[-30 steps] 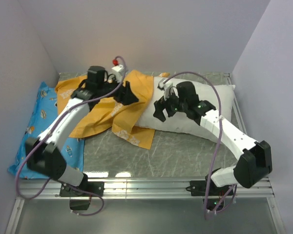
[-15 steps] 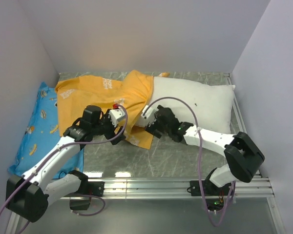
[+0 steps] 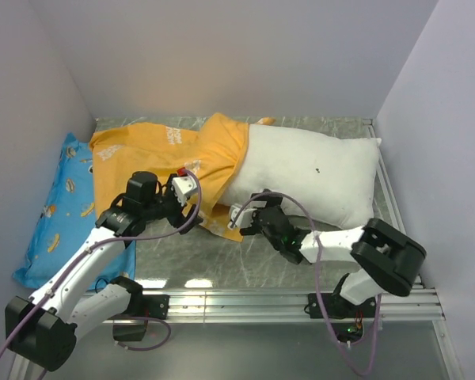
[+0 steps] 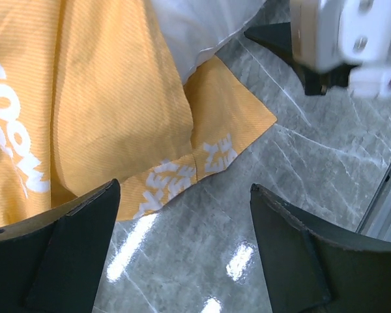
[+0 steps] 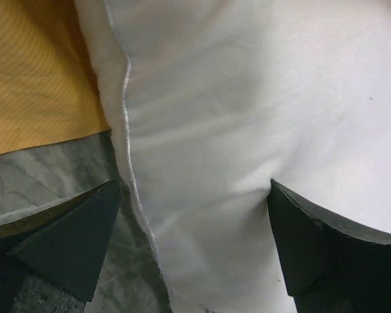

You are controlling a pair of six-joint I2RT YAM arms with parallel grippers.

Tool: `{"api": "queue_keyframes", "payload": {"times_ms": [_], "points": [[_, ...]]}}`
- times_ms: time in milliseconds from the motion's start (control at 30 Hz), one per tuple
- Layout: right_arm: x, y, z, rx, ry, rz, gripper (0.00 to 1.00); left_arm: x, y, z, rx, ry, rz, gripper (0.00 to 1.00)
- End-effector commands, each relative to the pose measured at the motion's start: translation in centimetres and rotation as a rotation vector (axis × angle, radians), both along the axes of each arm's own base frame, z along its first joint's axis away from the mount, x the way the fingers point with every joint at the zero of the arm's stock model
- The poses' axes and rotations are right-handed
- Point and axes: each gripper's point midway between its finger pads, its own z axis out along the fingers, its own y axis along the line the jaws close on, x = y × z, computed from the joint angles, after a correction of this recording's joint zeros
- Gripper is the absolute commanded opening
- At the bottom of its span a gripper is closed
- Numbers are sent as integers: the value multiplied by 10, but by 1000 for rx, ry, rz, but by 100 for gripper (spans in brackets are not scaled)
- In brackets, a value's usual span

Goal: Put the pillow into the pillowcase

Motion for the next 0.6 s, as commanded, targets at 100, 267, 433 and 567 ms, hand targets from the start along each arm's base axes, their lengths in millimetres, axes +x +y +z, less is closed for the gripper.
{"api": "queue_keyframes", "payload": {"times_ms": [100, 267, 433, 567], "points": [[27, 17, -4, -79, -205, 16, 100, 4, -2, 23, -39, -83, -23, 88], [45, 27, -1, -14, -147, -22, 47, -20, 13, 4, 136, -284, -217, 86], [48, 41, 53, 153, -52, -2, 0, -28, 13, -11, 301, -588, -447, 85], [44, 54, 74, 207, 86, 39, 0, -18, -13, -19, 375, -690, -535, 86]]}}
